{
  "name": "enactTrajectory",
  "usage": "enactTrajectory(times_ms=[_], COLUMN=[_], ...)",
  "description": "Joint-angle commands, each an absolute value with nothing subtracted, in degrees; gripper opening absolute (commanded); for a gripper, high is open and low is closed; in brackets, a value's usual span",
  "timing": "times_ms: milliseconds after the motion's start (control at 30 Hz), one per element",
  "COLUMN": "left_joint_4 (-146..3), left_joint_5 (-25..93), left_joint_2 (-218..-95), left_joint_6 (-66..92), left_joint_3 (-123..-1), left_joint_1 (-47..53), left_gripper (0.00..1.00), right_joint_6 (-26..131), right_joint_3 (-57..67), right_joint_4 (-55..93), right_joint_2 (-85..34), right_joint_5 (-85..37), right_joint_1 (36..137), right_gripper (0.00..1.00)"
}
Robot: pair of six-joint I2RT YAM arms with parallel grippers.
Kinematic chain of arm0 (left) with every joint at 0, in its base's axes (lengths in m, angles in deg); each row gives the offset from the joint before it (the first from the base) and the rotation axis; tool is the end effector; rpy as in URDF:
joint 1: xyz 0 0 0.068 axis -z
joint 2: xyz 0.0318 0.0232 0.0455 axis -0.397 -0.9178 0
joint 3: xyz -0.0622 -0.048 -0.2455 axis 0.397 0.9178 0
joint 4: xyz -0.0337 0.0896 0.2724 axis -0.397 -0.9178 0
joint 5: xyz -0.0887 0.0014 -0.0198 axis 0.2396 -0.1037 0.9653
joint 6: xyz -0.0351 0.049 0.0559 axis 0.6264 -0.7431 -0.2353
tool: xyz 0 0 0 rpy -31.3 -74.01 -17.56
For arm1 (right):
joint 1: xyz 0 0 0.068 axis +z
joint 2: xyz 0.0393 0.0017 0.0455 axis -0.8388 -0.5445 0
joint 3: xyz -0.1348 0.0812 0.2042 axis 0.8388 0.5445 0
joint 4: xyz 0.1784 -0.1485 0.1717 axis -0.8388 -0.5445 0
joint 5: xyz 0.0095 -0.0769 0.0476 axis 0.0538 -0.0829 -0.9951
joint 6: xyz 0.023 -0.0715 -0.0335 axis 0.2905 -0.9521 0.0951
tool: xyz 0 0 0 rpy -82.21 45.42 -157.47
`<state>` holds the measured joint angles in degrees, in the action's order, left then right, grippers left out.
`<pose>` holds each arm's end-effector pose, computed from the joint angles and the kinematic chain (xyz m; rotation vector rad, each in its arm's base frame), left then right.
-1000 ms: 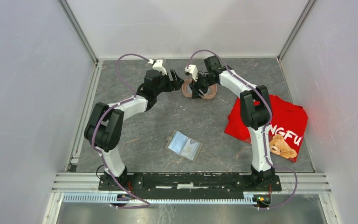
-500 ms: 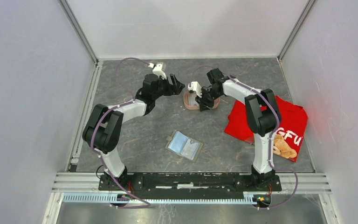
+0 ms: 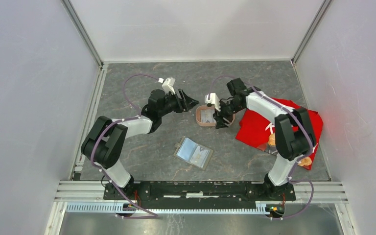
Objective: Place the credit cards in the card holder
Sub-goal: Move the storage box to the center of the board, then pick up the credit card from the storage box.
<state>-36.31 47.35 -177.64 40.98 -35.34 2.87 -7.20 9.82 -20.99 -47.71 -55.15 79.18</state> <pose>0.3502 -0.2021 0.1522 0.0706 1.9479 -1.1283 0.3329 0.1844 0.1370 -1.6789 1.9522 0.7791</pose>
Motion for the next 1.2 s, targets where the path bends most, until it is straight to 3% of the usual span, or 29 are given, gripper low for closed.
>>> enactTrajectory(times_ms=[0,100,167,333,433,567,1167], left_joint_4=[-33.51,-37.53,-41.01,-48.14,-49.19,-51.44,-57.68], left_joint_5=[47.7,43.1,40.91,34.71,32.95,32.23,33.24], left_joint_2=[-173.35,-173.95,-176.23,-181.98,-184.39,-186.93,-192.18], left_joint_6=[43.23,40.37,38.34,34.2,32.52,29.85,27.27], left_joint_3=[-35.35,-37.08,-40.16,-47.04,-48.7,-51.27,-55.07], left_joint_1=[6.85,9.64,11.19,13.19,13.88,14.96,15.72], left_gripper=[0.73,0.68,0.6,0.43,0.33,0.23,0.2], right_joint_6=[-3.72,8.52,20.66,44.23,54.19,58.39,59.79], right_joint_3=[7.23,10.78,15.59,21.46,23.8,22.63,19.52], right_joint_4=[-20.43,-12.1,-2.13,12.98,18.02,18.31,16.1], right_joint_2=[-41.13,-40.62,-40.85,-41.81,-40.92,-42.19,-48.19], right_joint_5=[-63.39,-67.63,-67.54,-56.6,-47.58,-45.05,-40.8], right_joint_1=[75.31,72.55,72.15,71.71,71.7,71.84,71.8], right_gripper=[0.61,0.61,0.6,0.55,0.59,0.62,0.64])
